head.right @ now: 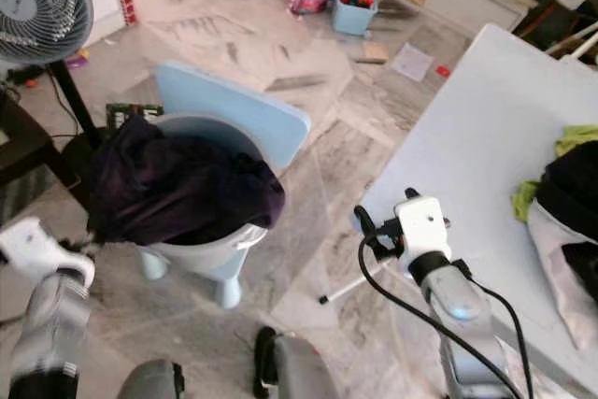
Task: Hang hanger
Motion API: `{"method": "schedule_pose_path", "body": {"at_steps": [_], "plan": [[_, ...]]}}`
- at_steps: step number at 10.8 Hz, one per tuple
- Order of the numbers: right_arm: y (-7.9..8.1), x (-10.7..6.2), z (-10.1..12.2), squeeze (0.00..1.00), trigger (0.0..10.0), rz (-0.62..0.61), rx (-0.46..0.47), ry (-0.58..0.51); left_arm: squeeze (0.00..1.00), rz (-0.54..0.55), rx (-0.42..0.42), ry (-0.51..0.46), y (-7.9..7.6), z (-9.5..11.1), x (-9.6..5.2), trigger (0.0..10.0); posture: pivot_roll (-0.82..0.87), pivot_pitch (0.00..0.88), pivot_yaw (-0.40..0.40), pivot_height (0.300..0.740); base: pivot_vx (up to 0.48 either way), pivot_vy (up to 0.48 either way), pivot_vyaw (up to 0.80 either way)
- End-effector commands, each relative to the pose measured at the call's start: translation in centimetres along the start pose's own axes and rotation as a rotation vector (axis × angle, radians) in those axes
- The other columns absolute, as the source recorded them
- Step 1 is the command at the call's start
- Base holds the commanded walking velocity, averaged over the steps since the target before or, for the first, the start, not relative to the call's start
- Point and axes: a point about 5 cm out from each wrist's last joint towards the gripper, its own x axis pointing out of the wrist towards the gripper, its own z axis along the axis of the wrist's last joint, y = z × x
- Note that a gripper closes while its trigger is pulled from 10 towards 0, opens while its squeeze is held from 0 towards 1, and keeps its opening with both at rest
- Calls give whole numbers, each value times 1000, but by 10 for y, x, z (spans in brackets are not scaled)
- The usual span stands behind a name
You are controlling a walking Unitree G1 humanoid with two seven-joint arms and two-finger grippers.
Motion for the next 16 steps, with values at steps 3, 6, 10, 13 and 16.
{"method": "schedule_pose_path", "body": {"at_steps": [3, 6, 10, 13, 16], "plan": [[-11, -10, 6, 0, 10000, -3, -55, 21, 0, -13, -70, 46, -16, -15, 12, 10000, -211, 213, -239, 740, 0, 0, 0], [-17, -12, 10, 0, 10000, -12, -69, 26, 0, 46, -130, 51, -9, -11, 27, 5647, -235, 212, -247, 740, 0, 0, 0], [-15, -9, 10, 0, 10000, -7, -77, 25, 0, 91, -82, 9, 0, -12, 26, 0, -226, 204, -245, 740, 0, 0, 0], [-14, -6, 11, 0, 10000, -10, -72, 18, 0, 93, -19, -9, 5, -11, 25, 0, -216, 196, -237, 740, 0, 0, 0], [-12, -4, 10, 0, 10000, -17, -64, 12, 0, 81, 55, -47, 6, -1, 28, 0, -207, 191, -225, 740, 0, 0, 0]]}}
